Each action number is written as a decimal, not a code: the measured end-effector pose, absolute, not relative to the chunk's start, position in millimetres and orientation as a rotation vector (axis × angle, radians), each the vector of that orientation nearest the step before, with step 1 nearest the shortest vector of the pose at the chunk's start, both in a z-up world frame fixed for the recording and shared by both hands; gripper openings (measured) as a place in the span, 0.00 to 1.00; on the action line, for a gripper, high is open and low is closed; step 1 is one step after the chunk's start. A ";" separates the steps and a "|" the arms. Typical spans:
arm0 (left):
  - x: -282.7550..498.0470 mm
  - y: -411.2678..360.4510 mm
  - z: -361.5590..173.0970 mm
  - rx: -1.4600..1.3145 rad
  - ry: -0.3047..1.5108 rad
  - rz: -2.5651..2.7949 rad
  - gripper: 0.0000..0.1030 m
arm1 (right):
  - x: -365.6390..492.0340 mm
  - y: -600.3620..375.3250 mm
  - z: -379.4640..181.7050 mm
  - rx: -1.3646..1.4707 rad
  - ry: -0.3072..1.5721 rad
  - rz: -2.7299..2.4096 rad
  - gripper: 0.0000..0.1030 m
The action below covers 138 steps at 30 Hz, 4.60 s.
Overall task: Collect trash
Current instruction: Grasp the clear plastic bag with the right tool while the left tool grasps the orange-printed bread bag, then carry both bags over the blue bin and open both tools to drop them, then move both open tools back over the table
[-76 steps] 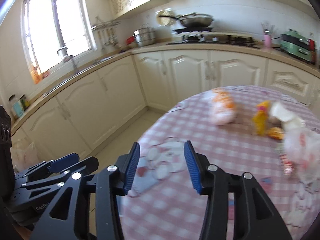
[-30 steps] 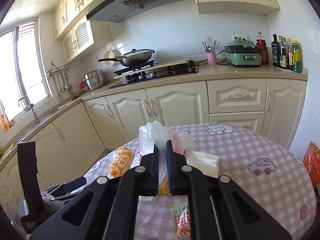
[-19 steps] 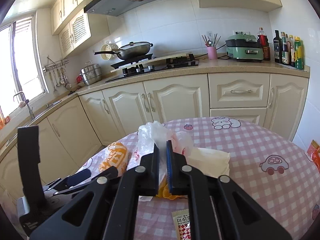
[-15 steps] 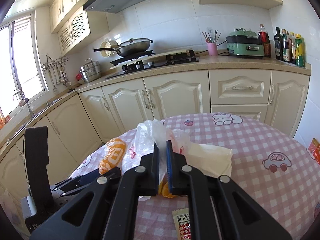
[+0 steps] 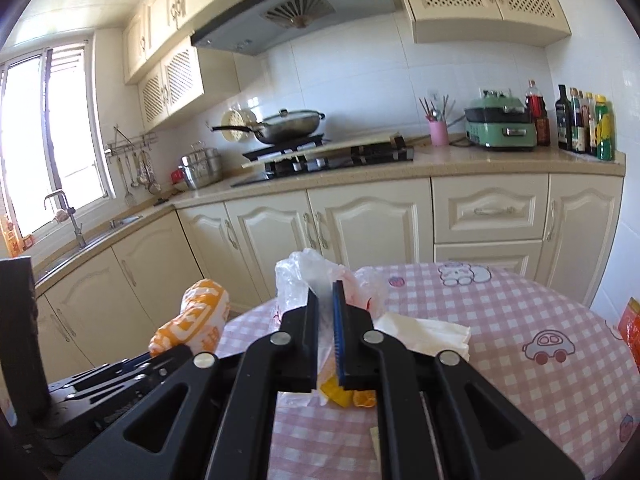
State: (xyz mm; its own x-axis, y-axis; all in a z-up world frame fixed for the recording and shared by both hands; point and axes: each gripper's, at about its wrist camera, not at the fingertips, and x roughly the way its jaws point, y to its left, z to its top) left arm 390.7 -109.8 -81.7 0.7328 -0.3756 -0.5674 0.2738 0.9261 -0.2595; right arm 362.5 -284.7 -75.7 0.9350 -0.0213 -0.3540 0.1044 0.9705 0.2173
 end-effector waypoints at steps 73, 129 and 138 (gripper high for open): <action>317.0 233.6 -214.0 -0.449 0.896 0.201 0.21 | 399.0 145.3 -216.5 0.009 0.859 0.535 0.30; 293.1 -45.6 -71.6 -0.090 0.675 -0.219 0.71 | 290.7 -196.3 -80.5 0.251 0.459 0.076 0.44; 304.8 -156.7 -85.6 0.022 0.736 -0.363 0.71 | 265.8 -317.8 -110.7 0.384 0.473 -0.105 0.45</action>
State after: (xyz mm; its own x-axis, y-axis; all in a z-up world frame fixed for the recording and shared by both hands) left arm 304.8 -156.7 -85.6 0.6819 -0.3162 -0.6596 0.3313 0.9374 -0.1069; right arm 265.8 -317.8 -110.7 0.8863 -0.0107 -0.4629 0.1867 0.9231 0.3361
